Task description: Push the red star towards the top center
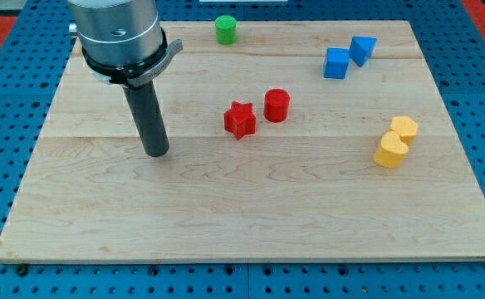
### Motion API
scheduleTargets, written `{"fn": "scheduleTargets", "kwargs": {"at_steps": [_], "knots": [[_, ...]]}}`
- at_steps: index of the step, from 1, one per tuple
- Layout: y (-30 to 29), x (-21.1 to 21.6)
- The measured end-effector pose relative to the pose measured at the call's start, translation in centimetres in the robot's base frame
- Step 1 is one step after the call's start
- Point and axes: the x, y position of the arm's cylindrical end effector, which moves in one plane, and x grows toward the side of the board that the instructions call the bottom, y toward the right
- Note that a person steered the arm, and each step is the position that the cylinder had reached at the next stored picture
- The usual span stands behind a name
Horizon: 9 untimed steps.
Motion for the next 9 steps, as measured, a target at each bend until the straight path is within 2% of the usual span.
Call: {"fn": "scheduleTargets", "kwargs": {"at_steps": [1, 3, 5, 6, 7, 8, 9], "knots": [[0.9, 0.0], [9.4, -1.9], [11.1, -11.7], [7.7, -9.9], [11.1, -10.1], [14.4, -8.1], [15.4, -7.9]]}}
